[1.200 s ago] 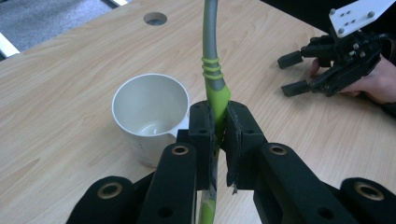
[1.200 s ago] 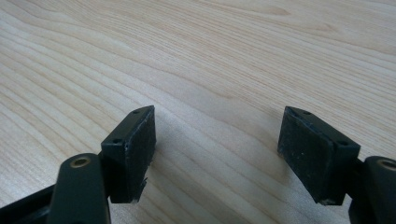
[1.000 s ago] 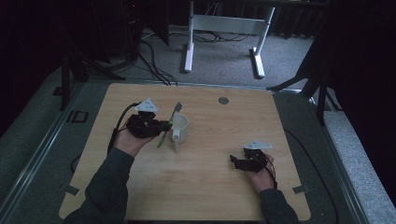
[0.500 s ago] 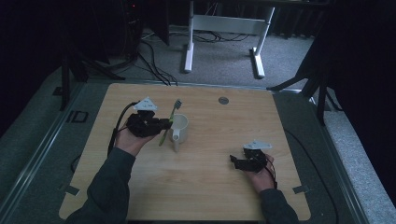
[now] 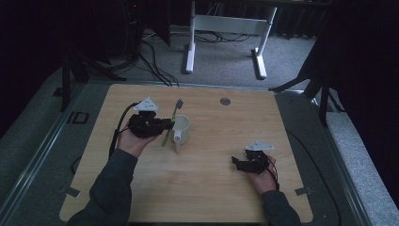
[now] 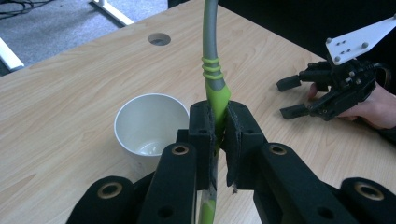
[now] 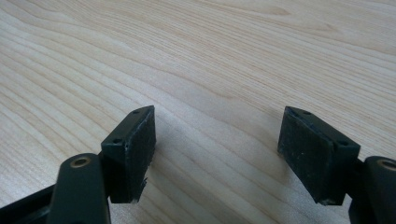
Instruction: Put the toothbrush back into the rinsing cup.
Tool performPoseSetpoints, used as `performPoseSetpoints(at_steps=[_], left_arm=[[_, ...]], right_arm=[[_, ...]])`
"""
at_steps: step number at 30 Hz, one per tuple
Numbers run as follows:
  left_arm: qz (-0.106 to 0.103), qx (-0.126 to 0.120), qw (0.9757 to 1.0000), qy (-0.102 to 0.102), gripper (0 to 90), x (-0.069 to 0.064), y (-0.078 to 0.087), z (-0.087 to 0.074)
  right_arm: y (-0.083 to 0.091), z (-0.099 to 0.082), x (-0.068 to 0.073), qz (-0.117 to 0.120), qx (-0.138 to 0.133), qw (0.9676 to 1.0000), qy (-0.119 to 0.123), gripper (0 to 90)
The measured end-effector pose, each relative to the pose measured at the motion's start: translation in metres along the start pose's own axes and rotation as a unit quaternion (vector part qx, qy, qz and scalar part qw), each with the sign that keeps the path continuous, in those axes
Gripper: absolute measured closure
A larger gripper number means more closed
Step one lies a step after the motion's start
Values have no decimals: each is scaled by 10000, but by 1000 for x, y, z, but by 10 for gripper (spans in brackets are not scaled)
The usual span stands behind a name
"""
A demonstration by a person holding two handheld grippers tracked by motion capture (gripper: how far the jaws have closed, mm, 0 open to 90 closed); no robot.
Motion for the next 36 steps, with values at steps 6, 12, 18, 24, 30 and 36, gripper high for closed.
performPoseSetpoints(at_steps=[6,12,18,24,30,36], left_arm=[[-58,-78,9999,49,822,0,0,2],[-77,-127,9999,85,822,1,0,3],[-93,-204,9997,118,822,0,0,5],[-121,-305,9994,146,822,0,0,7],[-120,-365,9991,159,822,-1,0,9],[-117,-538,9983,170,822,-2,2,12]], right_arm=[[0,0,0,-3,-2,10000,6,273],[0,0,0,-4,-5,10000,9,273],[0,0,0,-3,-2,10000,4,273],[0,0,0,-3,-1,10000,1,273],[0,0,0,3,1,10000,8,274],[0,1,0,4,-1,10000,16,273]])
Point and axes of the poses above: each handheld gripper's, and its own axes: y roughly backward along the jaws, z roughly out of its top, x roughly to its left, the point moved 10 cm from there along -y, roughly forward along the jaws, and after that the axes turned 15 degrees about x, right-handed, at the moved point
